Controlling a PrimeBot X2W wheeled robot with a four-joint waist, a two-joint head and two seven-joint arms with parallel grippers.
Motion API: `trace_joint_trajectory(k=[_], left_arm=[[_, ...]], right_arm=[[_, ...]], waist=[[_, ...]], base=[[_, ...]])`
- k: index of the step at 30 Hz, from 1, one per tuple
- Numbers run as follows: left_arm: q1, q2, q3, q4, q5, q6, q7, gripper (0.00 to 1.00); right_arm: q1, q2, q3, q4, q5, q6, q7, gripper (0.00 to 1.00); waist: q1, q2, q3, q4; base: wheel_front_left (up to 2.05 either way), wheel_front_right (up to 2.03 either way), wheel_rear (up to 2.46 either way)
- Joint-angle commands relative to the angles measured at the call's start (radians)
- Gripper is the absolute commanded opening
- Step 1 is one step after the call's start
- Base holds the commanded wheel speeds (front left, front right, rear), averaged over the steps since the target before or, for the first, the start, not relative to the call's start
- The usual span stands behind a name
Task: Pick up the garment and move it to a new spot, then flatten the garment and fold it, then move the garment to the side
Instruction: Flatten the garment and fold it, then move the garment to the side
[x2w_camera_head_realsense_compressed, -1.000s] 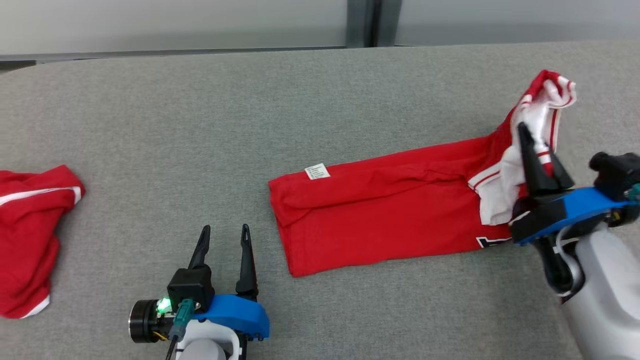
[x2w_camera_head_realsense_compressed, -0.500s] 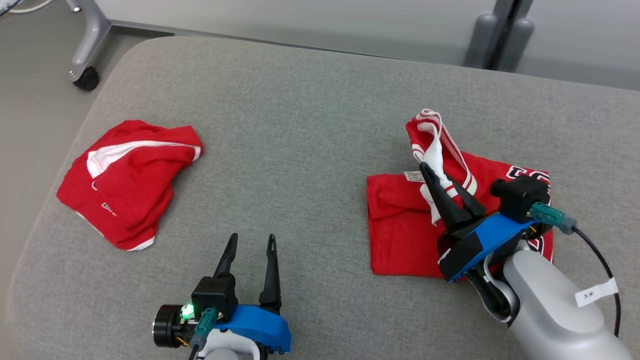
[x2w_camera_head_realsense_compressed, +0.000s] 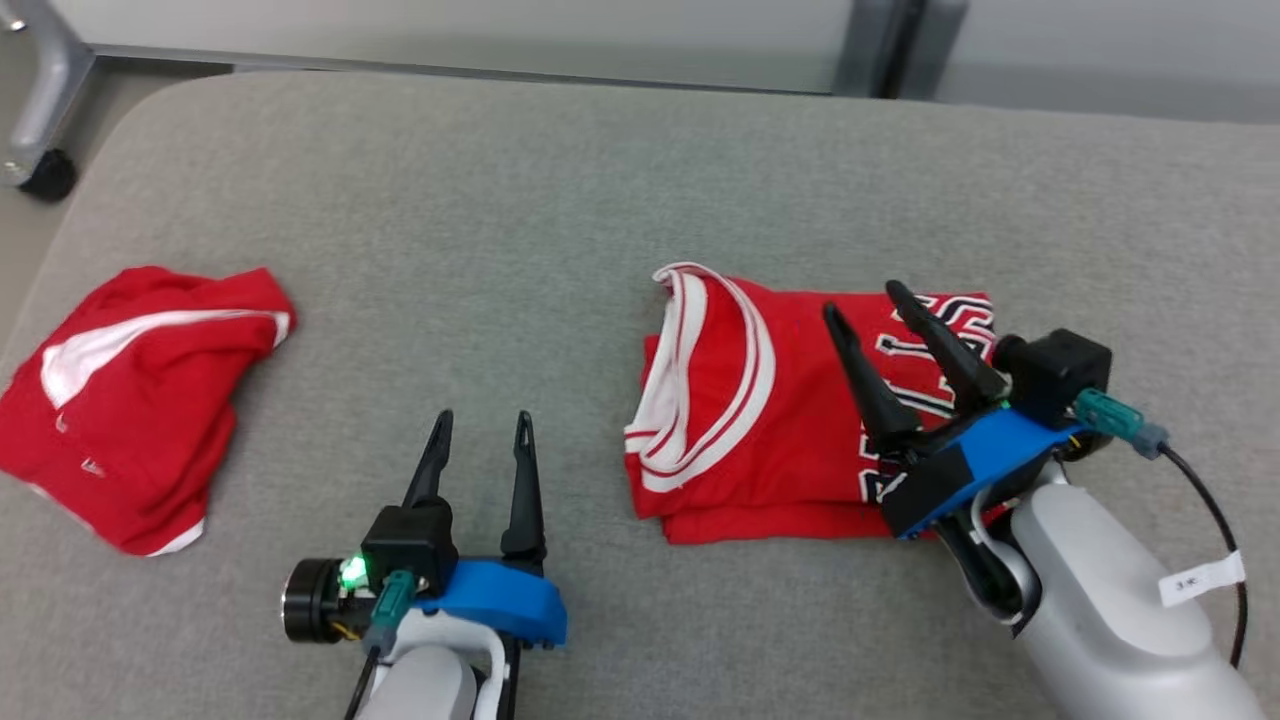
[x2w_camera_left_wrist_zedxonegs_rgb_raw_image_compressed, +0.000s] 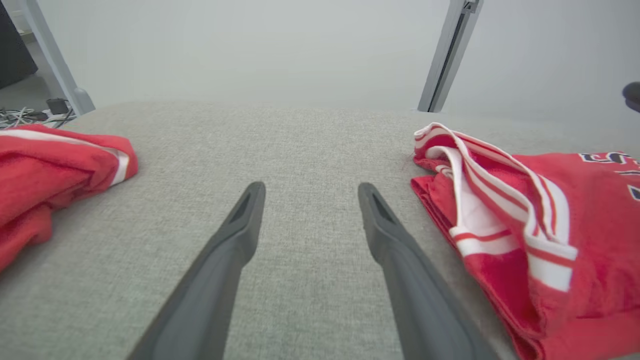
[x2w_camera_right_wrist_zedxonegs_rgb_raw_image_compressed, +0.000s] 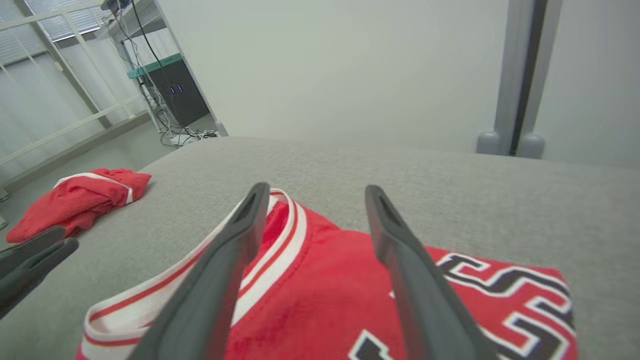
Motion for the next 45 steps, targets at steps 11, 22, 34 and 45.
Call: trace_joint_trajectory(k=[11, 22, 34, 45], left_arm=[[-0.024, 0.000, 0.115, 0.038, 0.061, -0.004, 0.000, 1.00], [0.114, 0.000, 0.162, 0.019, 0.068, -0.015, 0.000, 1.00], [0.197, 0.000, 0.165, 0.013, 0.069, -0.037, 0.000, 1.00], [0.180, 0.000, 0.151, 0.008, 0.067, -0.040, 0.000, 1.00]], right_arm=[[0.140, 0.027, -0.240, -0.015, -0.165, 0.000, -0.003, 1.00], [0.278, 0.090, -0.307, 0.002, -0.258, 0.000, -0.003, 1.00], [0.342, 0.125, -0.328, 0.041, -0.299, 0.000, -0.003, 1.00], [0.322, 0.128, -0.323, 0.043, -0.301, 0.000, -0.003, 1.00]], waist=[[-0.0001, 0.0000, -0.078, -0.197], [-0.0001, 0.0000, -0.153, -0.218], [-0.0001, 0.0000, -0.212, -0.211], [-0.0001, 0.0000, -0.193, -0.208]], base=[[0.00, 0.00, 0.00], [0.00, 0.00, 0.00], [0.00, 0.00, 0.00], [0.00, 0.00, 0.00]])
